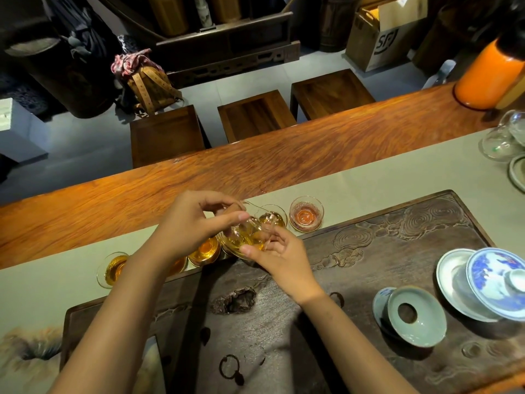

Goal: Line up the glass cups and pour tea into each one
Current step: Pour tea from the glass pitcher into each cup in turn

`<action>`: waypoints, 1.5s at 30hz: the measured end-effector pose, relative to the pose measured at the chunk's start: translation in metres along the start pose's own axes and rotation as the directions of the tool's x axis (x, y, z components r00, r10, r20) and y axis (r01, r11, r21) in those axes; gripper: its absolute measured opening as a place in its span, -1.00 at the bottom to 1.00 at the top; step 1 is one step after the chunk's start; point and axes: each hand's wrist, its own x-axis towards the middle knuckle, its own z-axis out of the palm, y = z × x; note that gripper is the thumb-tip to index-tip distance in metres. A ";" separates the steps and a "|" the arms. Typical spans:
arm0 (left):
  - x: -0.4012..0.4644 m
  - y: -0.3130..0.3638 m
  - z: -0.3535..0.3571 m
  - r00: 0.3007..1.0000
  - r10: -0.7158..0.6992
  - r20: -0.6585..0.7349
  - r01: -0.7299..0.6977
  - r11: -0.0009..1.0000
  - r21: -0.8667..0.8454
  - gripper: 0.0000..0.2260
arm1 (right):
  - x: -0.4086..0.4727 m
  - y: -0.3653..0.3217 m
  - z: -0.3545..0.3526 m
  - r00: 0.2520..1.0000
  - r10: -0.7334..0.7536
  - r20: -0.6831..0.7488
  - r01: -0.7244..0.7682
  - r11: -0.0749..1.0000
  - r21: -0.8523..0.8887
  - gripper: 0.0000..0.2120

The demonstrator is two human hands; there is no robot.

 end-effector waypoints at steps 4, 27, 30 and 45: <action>-0.012 -0.002 0.001 0.997 0.048 -0.053 -0.047 0.999 0.021 -0.78 | -0.003 -0.001 -0.007 0.999 -0.051 -0.008 0.051 0.997 -0.061 -0.33; 0.038 0.021 0.035 0.987 0.150 0.051 -0.155 0.982 0.105 -0.75 | -0.008 -0.006 -0.030 0.985 -0.019 -0.172 0.030 0.997 0.065 -0.37; 0.045 0.020 0.037 0.989 0.131 0.064 -0.137 0.987 0.085 -0.72 | -0.007 -0.006 -0.031 0.984 -0.003 -0.179 0.017 0.997 0.075 -0.49; 0.070 0.030 0.038 0.986 0.112 0.125 -0.128 0.984 0.123 -0.65 | -0.001 -0.014 -0.031 0.978 0.024 -0.207 0.013 0.984 0.176 -0.72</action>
